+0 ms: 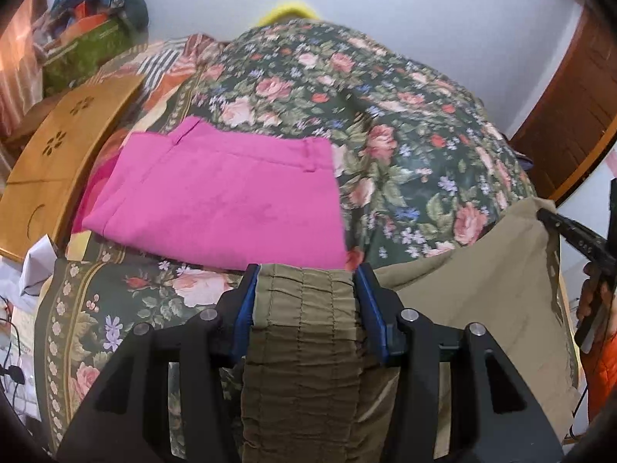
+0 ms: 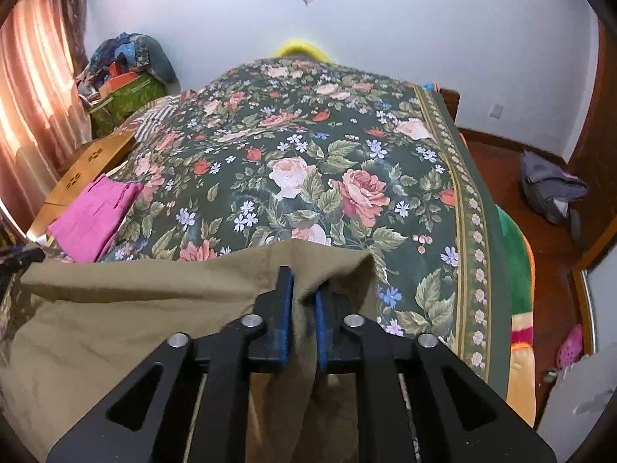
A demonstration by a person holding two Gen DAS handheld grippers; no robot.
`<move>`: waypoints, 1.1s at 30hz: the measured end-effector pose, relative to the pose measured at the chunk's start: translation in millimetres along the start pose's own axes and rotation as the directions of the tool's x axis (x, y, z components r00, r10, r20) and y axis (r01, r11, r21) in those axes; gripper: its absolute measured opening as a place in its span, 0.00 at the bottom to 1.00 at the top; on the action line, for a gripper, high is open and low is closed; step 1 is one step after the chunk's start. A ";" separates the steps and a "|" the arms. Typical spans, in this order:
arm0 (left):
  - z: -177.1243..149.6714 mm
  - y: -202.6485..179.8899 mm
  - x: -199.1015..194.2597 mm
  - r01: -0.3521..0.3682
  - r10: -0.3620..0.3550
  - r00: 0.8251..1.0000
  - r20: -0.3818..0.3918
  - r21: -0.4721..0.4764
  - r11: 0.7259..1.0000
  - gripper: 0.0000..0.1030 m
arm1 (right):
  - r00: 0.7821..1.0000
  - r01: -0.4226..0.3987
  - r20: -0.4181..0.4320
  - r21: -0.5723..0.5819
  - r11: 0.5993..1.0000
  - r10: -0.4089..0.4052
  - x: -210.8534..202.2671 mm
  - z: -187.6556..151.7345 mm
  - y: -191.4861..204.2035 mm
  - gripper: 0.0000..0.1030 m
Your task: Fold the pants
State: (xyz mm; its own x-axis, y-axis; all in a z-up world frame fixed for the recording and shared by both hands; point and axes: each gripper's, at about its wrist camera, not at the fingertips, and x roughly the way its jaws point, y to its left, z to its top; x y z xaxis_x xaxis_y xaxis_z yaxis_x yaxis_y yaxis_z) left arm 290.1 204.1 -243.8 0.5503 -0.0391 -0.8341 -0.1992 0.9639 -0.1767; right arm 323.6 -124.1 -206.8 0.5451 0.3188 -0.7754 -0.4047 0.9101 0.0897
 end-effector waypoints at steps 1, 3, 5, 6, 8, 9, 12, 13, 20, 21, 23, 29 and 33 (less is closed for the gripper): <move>-0.2 1.7 0.6 0.003 -0.003 1.000 -0.003 -0.007 1.000 0.48 | 1.000 0.009 0.002 0.010 1.000 -0.009 -1.5 1.5 -1.5 0.17; -0.3 5.2 -3.3 0.012 -0.012 1.000 -0.004 -0.019 1.000 0.50 | 1.000 0.028 0.009 0.009 1.000 -0.028 -7.7 2.4 -3.1 0.18; -0.9 4.7 -9.6 -0.006 0.006 1.000 0.011 -0.009 1.000 0.50 | 0.999 0.042 0.012 0.003 0.999 -0.042 -16.9 0.4 -4.5 0.18; -1.0 2.7 -16.4 -0.048 0.048 0.998 0.037 0.008 0.999 0.50 | 0.999 0.037 0.011 0.005 0.999 -0.037 -23.4 -2.3 -5.7 0.18; -0.3 -0.1 -28.1 -0.117 0.113 0.990 0.079 0.041 0.992 0.50 | 1.000 0.026 0.000 0.007 1.000 -0.026 -33.0 -9.2 -7.3 0.19; -0.1 0.1 -33.3 -0.122 0.117 0.989 0.087 0.045 0.992 0.50 | 1.000 0.025 -0.004 0.005 1.000 -0.025 -37.9 -14.0 -7.3 0.19; -2.2 -1.1 -43.6 -0.071 0.067 0.995 0.074 0.041 0.997 0.50 | 1.000 -0.002 -0.028 0.003 1.000 0.002 -47.4 -29.5 -4.6 0.29; -4.8 -4.1 -45.8 -0.066 0.062 0.995 0.071 0.049 0.997 0.50 | 0.999 -0.011 -0.035 0.004 1.000 0.011 -48.1 -33.5 -2.9 0.33; -35.2 -31.6 -32.2 -0.022 0.023 1.000 -0.008 0.118 0.993 0.50 | 0.991 -0.073 -0.106 0.043 0.996 0.077 -31.5 -65.5 9.1 0.34; -40.5 -34.8 -25.6 -0.019 0.023 0.999 -0.029 0.123 0.992 0.50 | 0.989 -0.081 -0.120 0.064 0.995 0.089 -25.8 -68.9 8.2 0.34; -47.7 -39.0 -14.7 -0.023 0.030 0.998 -0.056 0.129 0.991 0.50 | 0.982 -0.109 -0.142 0.099 0.989 0.123 -15.6 -73.3 6.8 0.34; -50.2 -44.2 -5.1 -0.053 0.061 0.997 -0.052 0.142 0.988 0.55 | 0.969 -0.176 -0.151 0.136 0.975 0.196 1.5 -74.3 4.5 0.21; -49.8 -42.3 -4.6 -0.042 0.051 0.997 -0.060 0.139 0.989 0.57 | 0.968 -0.201 -0.120 0.144 0.969 0.219 -4.7 -74.4 5.3 0.10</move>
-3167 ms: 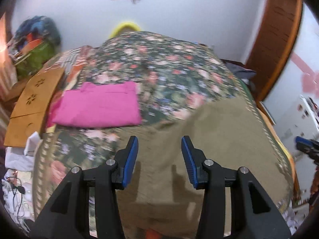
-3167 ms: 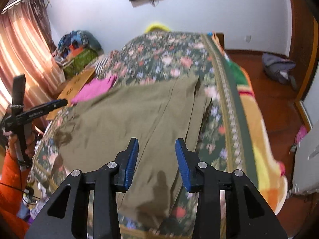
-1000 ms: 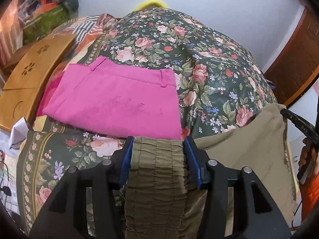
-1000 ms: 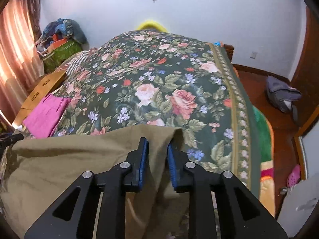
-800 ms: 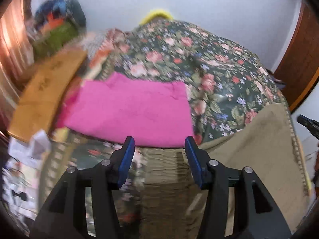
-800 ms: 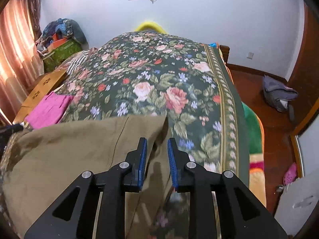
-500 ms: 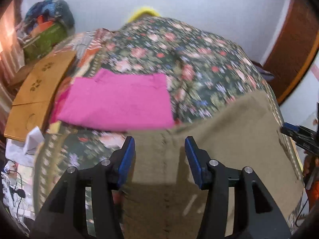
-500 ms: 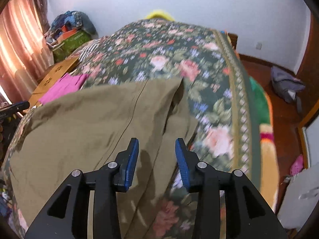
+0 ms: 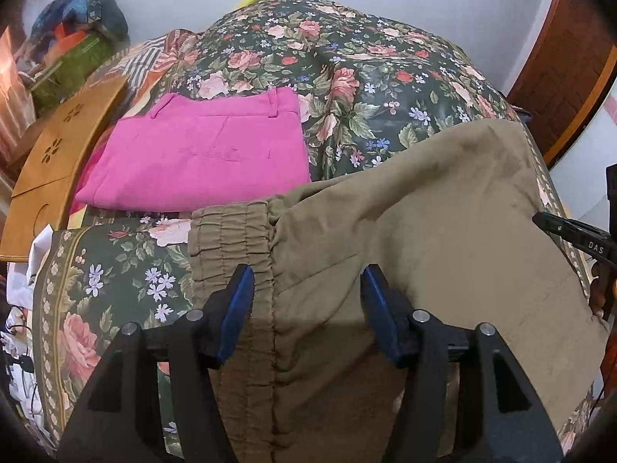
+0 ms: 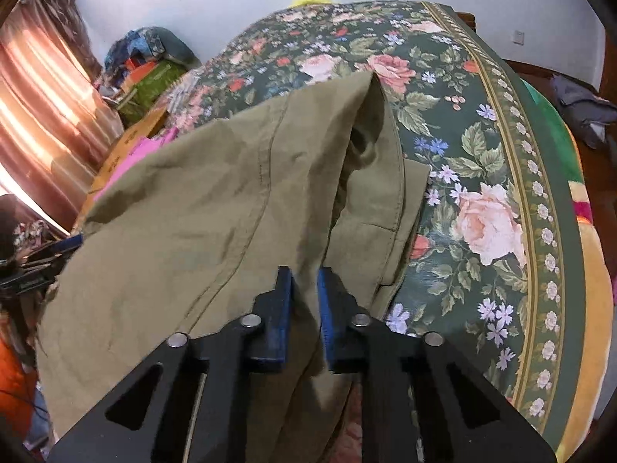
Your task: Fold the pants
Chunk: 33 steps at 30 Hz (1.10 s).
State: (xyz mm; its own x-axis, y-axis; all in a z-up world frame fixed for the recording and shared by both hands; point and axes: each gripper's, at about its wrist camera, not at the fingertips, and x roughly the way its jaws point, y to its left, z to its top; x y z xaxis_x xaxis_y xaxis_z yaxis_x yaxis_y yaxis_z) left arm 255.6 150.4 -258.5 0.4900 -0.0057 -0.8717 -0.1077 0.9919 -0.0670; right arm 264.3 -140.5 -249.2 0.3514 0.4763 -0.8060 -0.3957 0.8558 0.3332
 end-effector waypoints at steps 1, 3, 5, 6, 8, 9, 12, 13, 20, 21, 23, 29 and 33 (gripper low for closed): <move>0.8 -0.1 -0.1 -0.002 0.002 1.000 0.000 0.003 1.000 0.57 | 1.000 0.005 0.011 -0.009 1.000 -0.005 -2.4 -1.3 2.1 0.09; 1.2 -0.3 -3.7 -0.003 0.003 1.000 0.002 0.007 1.000 0.57 | 0.999 0.025 0.029 -0.033 0.999 -0.024 -7.4 -3.6 6.6 0.08; 2.3 1.4 -9.4 0.013 -0.013 1.000 0.010 -0.007 1.000 0.57 | 0.998 0.037 0.044 -0.043 0.998 -0.036 -13.1 -6.4 8.1 0.07; 2.9 3.0 -11.8 0.017 -0.017 1.000 0.016 -0.021 1.000 0.57 | 0.999 0.037 0.040 -0.040 0.999 -0.035 -14.6 -7.4 7.8 0.07; 4.3 7.5 -14.8 0.039 -0.038 0.999 0.015 -0.058 0.998 0.57 | 0.998 0.049 0.041 -0.034 0.998 -0.047 -16.7 -9.9 6.1 0.07; 4.1 10.8 -15.6 0.057 -0.056 0.998 0.010 -0.082 0.995 0.57 | 0.997 0.066 0.045 -0.039 0.997 -0.064 -17.0 -10.5 4.7 0.07; 0.8 13.0 -15.1 0.043 -0.044 0.999 -0.006 -0.096 0.994 0.57 | 0.993 0.117 0.035 -0.029 0.993 -0.116 -14.1 -11.1 0.2 0.07; -0.4 12.0 -15.1 0.038 -0.039 0.999 -0.010 -0.094 0.995 0.57 | 0.991 0.132 0.031 -0.028 0.991 -0.131 -13.8 -11.0 -1.5 0.08; -13.3 -0.9 -38.3 0.073 -0.073 0.997 0.003 -0.067 0.995 0.57 | 0.981 0.193 0.041 -0.032 0.981 -0.191 -46.3 -16.1 8.0 0.14; -15.6 -6.4 -42.8 0.082 -0.082 0.997 0.008 -0.057 0.995 0.57 | 0.982 0.185 0.055 -0.040 0.982 -0.183 -55.4 -18.9 13.7 0.15; -19.8 -16.0 -48.6 0.087 -0.086 0.996 0.017 -0.033 0.996 0.57 | 0.985 0.158 0.075 -0.060 0.986 -0.153 -69.3 -24.8 25.4 0.18; -43.4 -36.8 -46.8 0.050 -0.051 0.999 0.003 0.015 0.999 0.57 | 0.994 0.103 0.052 -0.115 0.988 -0.098 -86.9 -56.9 54.0 0.18; -59.8 -37.4 -40.8 0.034 -0.035 0.999 0.011 0.030 0.999 0.58 | 0.995 0.102 0.001 -0.115 0.988 -0.102 -83.6 -81.1 55.5 0.18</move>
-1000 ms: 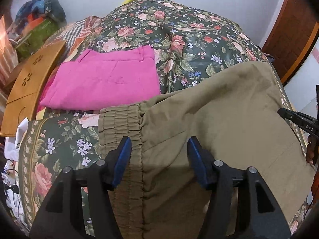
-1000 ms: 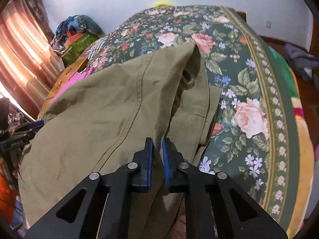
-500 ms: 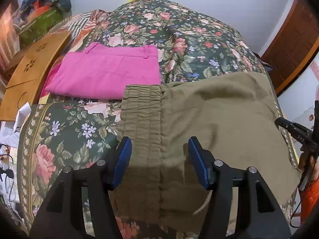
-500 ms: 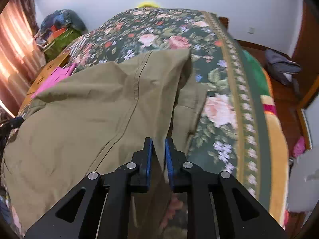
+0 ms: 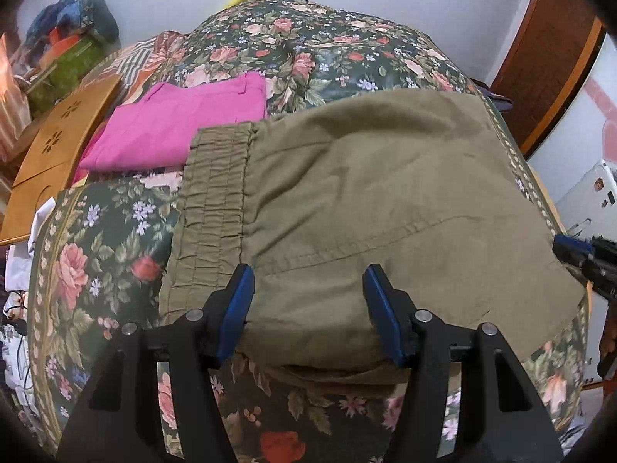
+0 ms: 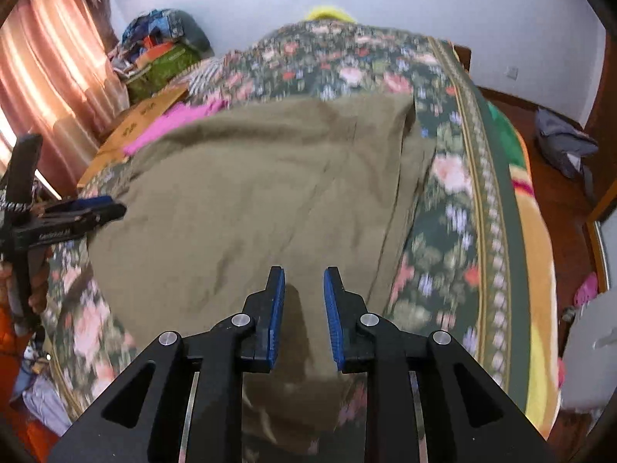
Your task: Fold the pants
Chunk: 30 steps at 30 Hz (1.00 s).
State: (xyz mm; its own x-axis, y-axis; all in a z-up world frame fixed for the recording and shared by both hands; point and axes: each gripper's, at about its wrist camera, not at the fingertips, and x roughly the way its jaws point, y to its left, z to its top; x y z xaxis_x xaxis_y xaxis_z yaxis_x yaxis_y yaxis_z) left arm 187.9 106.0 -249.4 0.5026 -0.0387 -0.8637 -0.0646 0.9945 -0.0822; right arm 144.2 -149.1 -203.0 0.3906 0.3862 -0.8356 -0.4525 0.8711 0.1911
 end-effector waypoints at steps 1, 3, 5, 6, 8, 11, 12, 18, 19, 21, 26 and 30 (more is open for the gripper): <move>-1.8 0.0 0.4 0.000 0.000 1.000 0.006 0.003 1.000 0.58 | 1.000 0.000 -0.022 0.004 1.000 0.000 4.0 -6.3 -1.0 0.18; -3.3 -1.6 0.2 -0.008 0.008 1.000 0.006 0.023 1.000 0.58 | 1.000 -0.002 -0.022 0.011 1.000 0.002 6.6 -16.8 -3.6 0.18; 0.6 -0.5 -3.8 -0.008 0.008 1.000 -0.009 0.022 1.000 0.58 | 1.000 0.007 -0.021 0.025 1.000 -0.006 3.2 -21.7 -5.9 0.19; 1.8 1.1 -7.4 -0.004 0.004 1.000 -0.009 0.017 1.000 0.57 | 1.000 0.012 -0.026 0.031 0.999 -0.011 0.5 -21.7 -7.1 0.20; 1.8 6.2 -21.1 0.016 -0.016 1.000 0.011 -0.001 1.000 0.57 | 0.999 0.032 -0.038 0.024 0.999 -0.031 -4.4 -22.1 -6.4 0.20; -1.4 14.5 -37.6 -0.006 0.008 0.999 0.041 -0.033 0.999 0.70 | 0.997 0.074 -0.027 -0.007 0.997 -0.074 -15.7 -23.0 -2.1 0.21; -4.1 19.6 -43.2 -0.016 0.019 0.998 0.054 -0.050 0.999 0.78 | 0.997 0.077 -0.018 -0.007 0.997 -0.078 -19.4 -22.7 -1.3 0.23; -21.5 44.6 -49.1 0.026 -0.022 0.999 0.028 -0.154 0.988 0.90 | 0.994 0.055 0.091 0.000 0.998 -0.055 -43.5 -7.5 10.4 0.35; -24.8 46.6 -48.4 0.045 -0.042 0.999 0.020 -0.172 0.984 0.90 | 0.993 0.046 0.107 -0.003 0.999 -0.045 -45.0 -3.9 14.2 0.37; -32.7 50.7 -43.9 0.134 -0.135 0.991 0.012 -0.235 0.963 0.90 | 0.991 0.028 0.134 -0.009 1.000 -0.026 -46.5 2.5 23.2 0.40; -44.0 47.6 -24.0 0.233 -0.252 0.967 -0.024 -0.309 0.922 0.90 | 0.988 -0.012 0.151 -0.045 0.999 0.018 -36.9 10.0 50.5 0.40; -45.3 45.2 -4.4 0.276 -0.311 0.949 -0.050 -0.350 0.895 0.94 | 0.992 -0.029 0.120 -0.098 0.995 0.040 -20.8 8.4 69.5 0.41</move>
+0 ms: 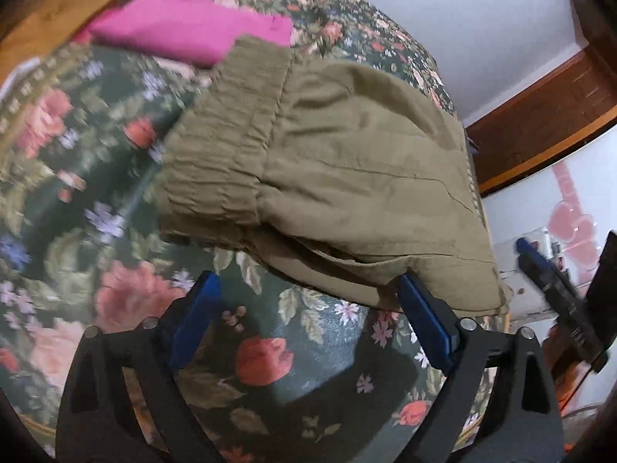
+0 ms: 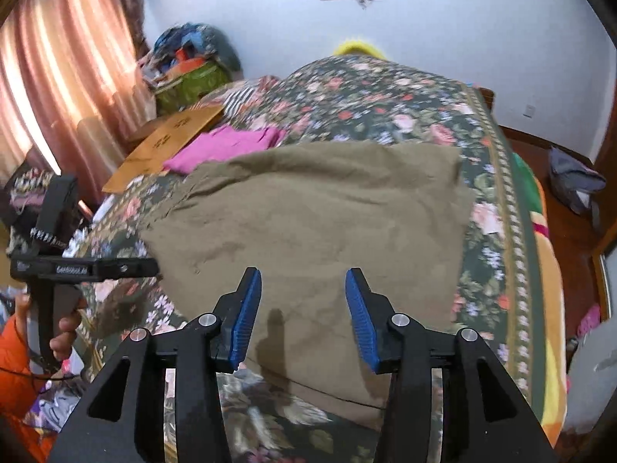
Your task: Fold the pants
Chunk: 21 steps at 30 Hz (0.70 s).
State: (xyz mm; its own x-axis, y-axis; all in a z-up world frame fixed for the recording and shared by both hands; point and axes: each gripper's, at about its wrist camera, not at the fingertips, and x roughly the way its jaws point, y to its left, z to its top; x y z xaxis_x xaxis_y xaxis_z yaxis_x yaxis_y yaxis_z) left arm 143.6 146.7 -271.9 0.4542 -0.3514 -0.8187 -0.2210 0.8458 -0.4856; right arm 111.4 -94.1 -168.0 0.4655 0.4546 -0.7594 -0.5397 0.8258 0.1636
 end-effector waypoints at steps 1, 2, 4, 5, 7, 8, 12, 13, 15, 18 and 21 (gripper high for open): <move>1.0 0.5 1.6 0.005 -0.005 1.000 0.008 -0.010 1.000 0.95 | 1.000 0.004 -0.013 -0.012 1.000 -0.004 4.9 -1.6 2.7 0.41; 1.8 -0.2 2.5 0.011 -0.011 1.000 0.009 -0.016 1.000 0.97 | 0.999 0.013 -0.031 -0.024 1.000 -0.013 10.9 -3.8 3.6 0.41; 3.4 0.4 4.6 0.033 -0.033 0.999 0.010 -0.029 0.999 0.99 | 0.996 0.028 -0.084 -0.039 0.999 -0.031 23.8 -10.6 3.1 0.41; 4.3 1.1 5.1 0.044 -0.043 0.999 0.013 -0.035 0.998 0.99 | 0.992 0.034 -0.117 -0.044 0.998 -0.039 31.2 -14.9 1.8 0.42; 5.3 3.8 4.5 0.065 -0.065 0.998 0.020 -0.045 0.997 0.99 | 0.994 0.023 -0.109 -0.029 0.999 -0.026 32.5 -19.1 -3.9 0.45; 5.7 5.9 2.9 0.097 -0.095 0.995 0.032 -0.059 0.994 0.99 | 0.994 0.012 -0.112 -0.017 1.000 -0.014 32.4 -19.3 -6.3 0.45; 8.2 17.6 -3.3 0.193 -0.186 0.980 0.068 -0.110 0.975 0.99 | 0.993 -0.002 -0.121 -0.010 1.000 0.001 33.3 -18.8 -7.4 0.45; 9.1 20.8 -3.6 0.211 -0.203 0.976 0.076 -0.128 0.969 0.99 | 0.993 0.000 -0.120 -0.018 1.000 -0.002 33.5 -19.5 -5.7 0.45; 12.3 24.9 -1.5 0.202 -0.192 0.978 0.079 -0.150 0.968 0.99 | 0.993 -0.006 -0.117 -0.016 1.000 0.004 33.7 -20.1 -6.5 0.45; 21.7 27.4 6.8 0.153 -0.144 0.987 0.069 -0.158 0.975 0.99 | 0.993 -0.017 -0.115 0.001 1.000 0.017 33.6 -20.6 -7.3 0.46; 33.5 30.4 18.0 0.133 -0.122 0.990 0.067 -0.181 0.975 0.99 | 0.994 -0.014 -0.109 0.000 1.000 0.014 33.1 -21.6 -6.2 0.46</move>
State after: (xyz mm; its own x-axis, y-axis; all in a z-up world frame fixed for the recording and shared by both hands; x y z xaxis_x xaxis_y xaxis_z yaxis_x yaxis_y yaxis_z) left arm 174.0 179.6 -291.1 0.5350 -0.4244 -0.7305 -0.3109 0.7051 -0.6373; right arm 115.0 -91.4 -207.8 0.3782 0.4273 -0.8212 -0.5462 0.8192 0.1747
